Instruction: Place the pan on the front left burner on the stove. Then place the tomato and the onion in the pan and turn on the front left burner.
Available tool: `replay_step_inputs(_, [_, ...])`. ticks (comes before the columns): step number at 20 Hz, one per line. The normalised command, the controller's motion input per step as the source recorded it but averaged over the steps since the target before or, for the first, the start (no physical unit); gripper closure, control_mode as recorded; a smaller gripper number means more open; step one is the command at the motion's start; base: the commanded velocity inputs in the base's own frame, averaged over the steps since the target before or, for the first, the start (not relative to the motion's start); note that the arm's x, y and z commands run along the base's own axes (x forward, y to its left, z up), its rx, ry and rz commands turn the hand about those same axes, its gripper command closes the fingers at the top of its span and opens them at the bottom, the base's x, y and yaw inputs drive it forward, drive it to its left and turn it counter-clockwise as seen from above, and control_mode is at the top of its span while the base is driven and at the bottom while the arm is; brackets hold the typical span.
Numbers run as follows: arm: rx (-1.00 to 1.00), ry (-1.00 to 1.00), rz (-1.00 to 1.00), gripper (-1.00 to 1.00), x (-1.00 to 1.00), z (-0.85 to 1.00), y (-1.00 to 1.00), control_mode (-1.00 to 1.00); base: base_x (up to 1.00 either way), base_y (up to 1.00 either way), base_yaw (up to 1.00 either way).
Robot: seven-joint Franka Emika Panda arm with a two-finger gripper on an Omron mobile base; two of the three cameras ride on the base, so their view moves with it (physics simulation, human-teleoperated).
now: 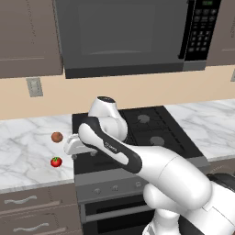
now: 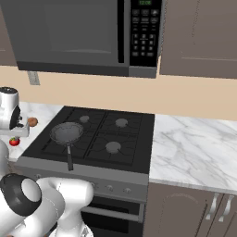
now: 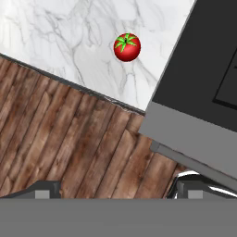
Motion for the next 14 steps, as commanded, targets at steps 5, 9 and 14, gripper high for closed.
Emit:
replay_step_inputs(5, [0.00, -0.02, 0.00, -1.00, 0.16, -0.21, 0.05, -1.00, 0.00, 0.00, 0.00])
replay_step_inputs(9, [0.00, -0.12, -0.02, -1.00, 0.01, -0.10, 0.19, -1.00, 0.00, 0.00, 0.00])
replay_step_inputs(14, [0.00, -0.11, -0.05, -1.00, 0.00, 0.00, 0.33, -1.00, 0.00, 0.00, 0.00])
